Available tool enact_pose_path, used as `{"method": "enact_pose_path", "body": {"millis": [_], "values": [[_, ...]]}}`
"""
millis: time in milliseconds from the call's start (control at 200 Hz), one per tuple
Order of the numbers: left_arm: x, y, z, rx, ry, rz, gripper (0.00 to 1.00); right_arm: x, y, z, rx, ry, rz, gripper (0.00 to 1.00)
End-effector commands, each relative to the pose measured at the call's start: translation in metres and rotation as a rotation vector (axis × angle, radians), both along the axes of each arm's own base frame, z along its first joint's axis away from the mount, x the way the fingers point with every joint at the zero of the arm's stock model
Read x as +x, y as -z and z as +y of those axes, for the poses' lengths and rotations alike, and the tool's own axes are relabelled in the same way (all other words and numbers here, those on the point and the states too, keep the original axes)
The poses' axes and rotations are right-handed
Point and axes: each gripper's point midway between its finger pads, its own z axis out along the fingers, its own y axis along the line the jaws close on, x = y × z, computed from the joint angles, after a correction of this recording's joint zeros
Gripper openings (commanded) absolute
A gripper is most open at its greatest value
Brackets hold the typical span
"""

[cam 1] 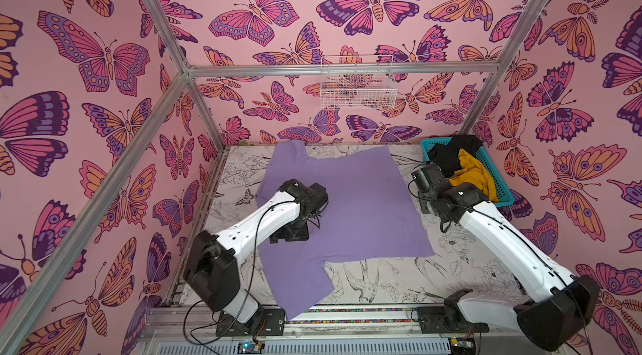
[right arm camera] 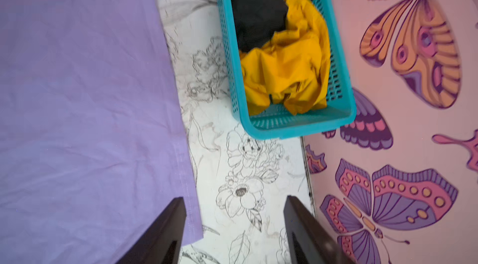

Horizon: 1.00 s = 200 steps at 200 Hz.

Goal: Fold and stack t-shirts
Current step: Fold the T-shirt.

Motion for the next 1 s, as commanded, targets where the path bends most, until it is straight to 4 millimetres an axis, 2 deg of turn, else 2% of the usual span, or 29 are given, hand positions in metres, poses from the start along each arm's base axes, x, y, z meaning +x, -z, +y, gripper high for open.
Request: {"method": "enact_pose_path", "body": {"millis": [0, 65, 175, 296, 396, 461, 606, 781, 997], "values": [[-0.023, 0.023, -0.026, -0.148, 0.015, 0.18, 0.69, -0.012, 0.011, 0.003, 0.145, 0.003, 0.091, 0.7], [-0.027, 0.031, -0.027, -0.131, 0.023, 0.232, 0.67, -0.011, 0.014, 0.001, 0.203, 0.023, 0.112, 0.7], [-0.039, 0.039, -0.029, -0.154, -0.003, 0.287, 0.68, -0.001, 0.014, 0.004, 0.278, 0.03, 0.133, 0.7], [-0.077, 0.054, -0.043, -0.313, -0.124, 0.363, 0.69, 0.02, 0.01, 0.008, 0.29, 0.041, 0.136, 0.7], [-0.109, 0.063, -0.035, -0.349, -0.241, 0.385, 0.68, 0.035, 0.007, 0.014, 0.306, 0.039, 0.137, 0.7], [-0.119, 0.065, -0.026, -0.339, -0.289, 0.364, 0.67, 0.04, 0.005, 0.018, 0.318, 0.029, 0.149, 0.7], [-0.129, 0.069, -0.017, -0.331, -0.327, 0.352, 0.68, 0.042, 0.007, 0.024, 0.338, 0.022, 0.17, 0.7], [-0.138, 0.088, -0.019, -0.363, -0.355, 0.364, 0.67, 0.036, 0.002, 0.024, 0.355, 0.02, 0.163, 0.71], [-0.144, 0.113, -0.006, -0.293, -0.352, 0.382, 0.6, 0.027, -0.013, 0.021, 0.364, 0.009, 0.123, 0.71]]}}
